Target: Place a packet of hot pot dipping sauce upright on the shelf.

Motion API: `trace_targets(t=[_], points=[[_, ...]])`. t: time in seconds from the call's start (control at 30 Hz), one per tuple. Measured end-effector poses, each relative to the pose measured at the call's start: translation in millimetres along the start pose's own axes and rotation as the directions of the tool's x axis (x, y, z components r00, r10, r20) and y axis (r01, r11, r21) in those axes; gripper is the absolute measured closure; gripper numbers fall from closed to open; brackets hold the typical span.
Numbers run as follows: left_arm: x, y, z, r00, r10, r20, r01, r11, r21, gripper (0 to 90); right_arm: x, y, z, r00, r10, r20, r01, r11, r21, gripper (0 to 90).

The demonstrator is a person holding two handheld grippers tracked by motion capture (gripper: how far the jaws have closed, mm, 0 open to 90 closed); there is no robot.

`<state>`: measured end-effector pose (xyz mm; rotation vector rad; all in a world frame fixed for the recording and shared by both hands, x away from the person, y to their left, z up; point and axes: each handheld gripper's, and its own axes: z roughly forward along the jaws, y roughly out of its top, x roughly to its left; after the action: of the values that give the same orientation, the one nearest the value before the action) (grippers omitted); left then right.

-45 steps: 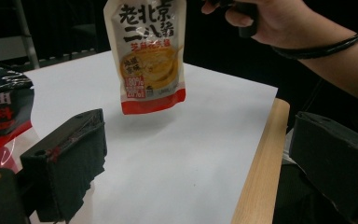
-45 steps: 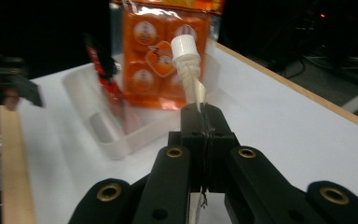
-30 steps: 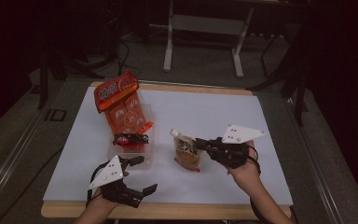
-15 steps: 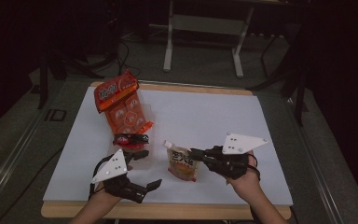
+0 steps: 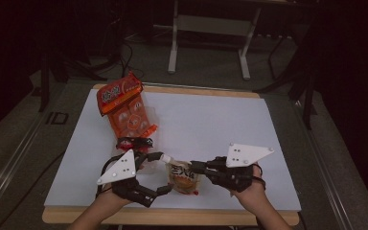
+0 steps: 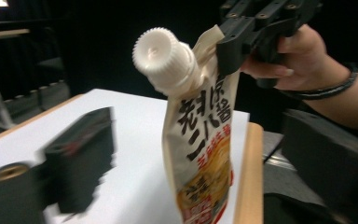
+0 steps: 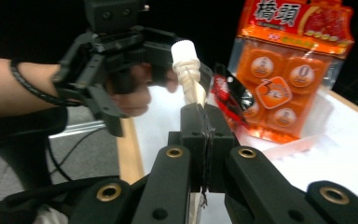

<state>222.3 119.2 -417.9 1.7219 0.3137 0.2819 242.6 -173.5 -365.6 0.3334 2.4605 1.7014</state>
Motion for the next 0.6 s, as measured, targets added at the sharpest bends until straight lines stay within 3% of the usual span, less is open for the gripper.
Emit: trace_targets(t=[0.1, 0.2, 0.23, 0.37, 0.6], points=[[0.3, 0.8, 1.6, 0.9998, 0.005, 0.02, -0.005, 0.9999, -0.015, 16.5, 2.4, -0.1, 2.4, 0.9999, -0.006, -0.015, 0.006, 1.0, 0.004, 89.2], [2.6, 1.0, 1.4, 0.9996, -0.005, 0.029, 0.006, 0.9996, -0.028, 26.5, 4.3, -0.8, 4.9, 0.9997, -0.012, -0.023, 0.012, 1.0, 0.012, 89.2], [3.0, 1.1, 1.4, 0.9994, -0.005, 0.033, 0.006, 0.9996, -0.029, 35.5, 4.8, -1.2, 5.7, 0.9995, -0.011, -0.029, 0.012, 1.0, 0.014, 89.2], [2.6, 1.6, 4.3, 0.9969, 0.01, 0.078, -0.011, 0.9999, 0.008, 48.9, 5.8, -2.4, 8.3, 0.9993, -0.014, -0.035, 0.015, 1.0, 0.016, 89.1], [5.3, 0.0, 5.6, 0.9979, -0.015, 0.063, 0.012, 0.9989, 0.045, 72.2, 5.4, -3.7, 9.9, 0.9991, -0.012, -0.041, 0.012, 1.0, 0.016, 89.1]])
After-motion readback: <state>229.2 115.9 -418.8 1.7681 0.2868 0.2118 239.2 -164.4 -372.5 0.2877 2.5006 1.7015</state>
